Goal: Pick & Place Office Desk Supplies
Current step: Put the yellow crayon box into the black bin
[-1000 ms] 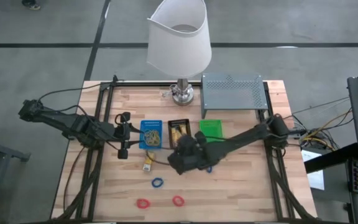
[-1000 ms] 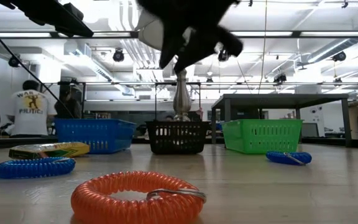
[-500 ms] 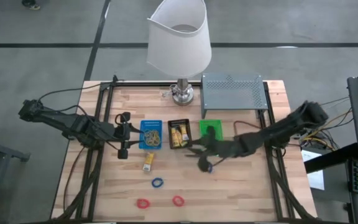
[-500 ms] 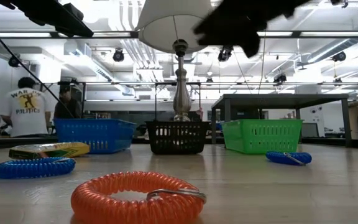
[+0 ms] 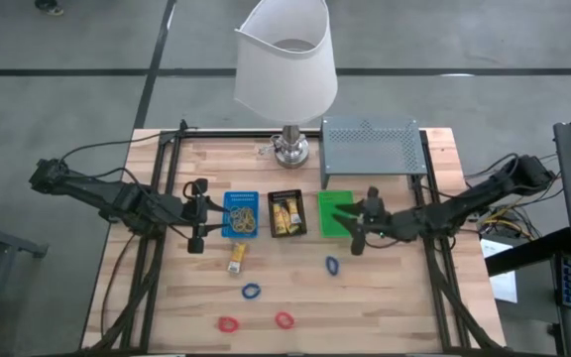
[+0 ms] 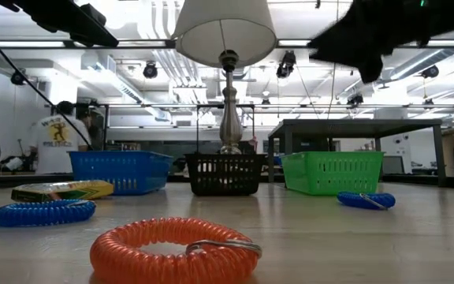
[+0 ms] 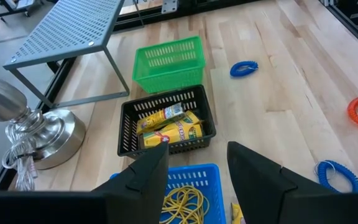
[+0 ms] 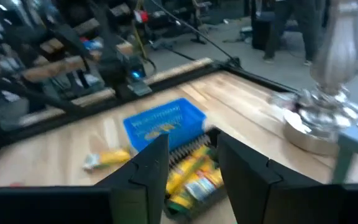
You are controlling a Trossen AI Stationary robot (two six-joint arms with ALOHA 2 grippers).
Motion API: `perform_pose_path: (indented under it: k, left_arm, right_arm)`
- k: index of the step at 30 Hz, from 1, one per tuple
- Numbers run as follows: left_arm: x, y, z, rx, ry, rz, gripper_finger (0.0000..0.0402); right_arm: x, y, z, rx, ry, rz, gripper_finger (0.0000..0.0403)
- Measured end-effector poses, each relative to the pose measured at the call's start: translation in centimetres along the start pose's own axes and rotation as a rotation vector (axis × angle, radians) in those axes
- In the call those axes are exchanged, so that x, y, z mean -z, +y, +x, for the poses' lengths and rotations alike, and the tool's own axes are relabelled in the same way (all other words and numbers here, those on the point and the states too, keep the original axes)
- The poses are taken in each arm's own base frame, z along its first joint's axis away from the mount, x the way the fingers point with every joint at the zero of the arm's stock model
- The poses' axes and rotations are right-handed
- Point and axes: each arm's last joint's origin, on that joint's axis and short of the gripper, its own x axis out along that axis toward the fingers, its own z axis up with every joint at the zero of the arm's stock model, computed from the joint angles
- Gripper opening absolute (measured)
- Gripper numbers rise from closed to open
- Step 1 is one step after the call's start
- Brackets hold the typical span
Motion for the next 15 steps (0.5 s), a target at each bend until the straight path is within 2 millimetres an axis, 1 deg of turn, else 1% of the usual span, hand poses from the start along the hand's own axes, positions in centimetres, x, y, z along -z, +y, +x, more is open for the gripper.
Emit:
perform_pose_path:
  k: [7, 15]
  left_arm:
    - [0.0, 0.0, 0.0, 0.0, 0.0, 0.0, 0.0168]
    - [0.0, 0.0, 0.0, 0.0, 0.0, 0.0, 0.0168]
  right_arm:
    - [0.51, -0.16, 0.04, 0.013, 0.027, 0.001, 0.0134]
    - [0.54, -0.2, 0.06, 0.017, 0.027, 0.0, 0.0134]
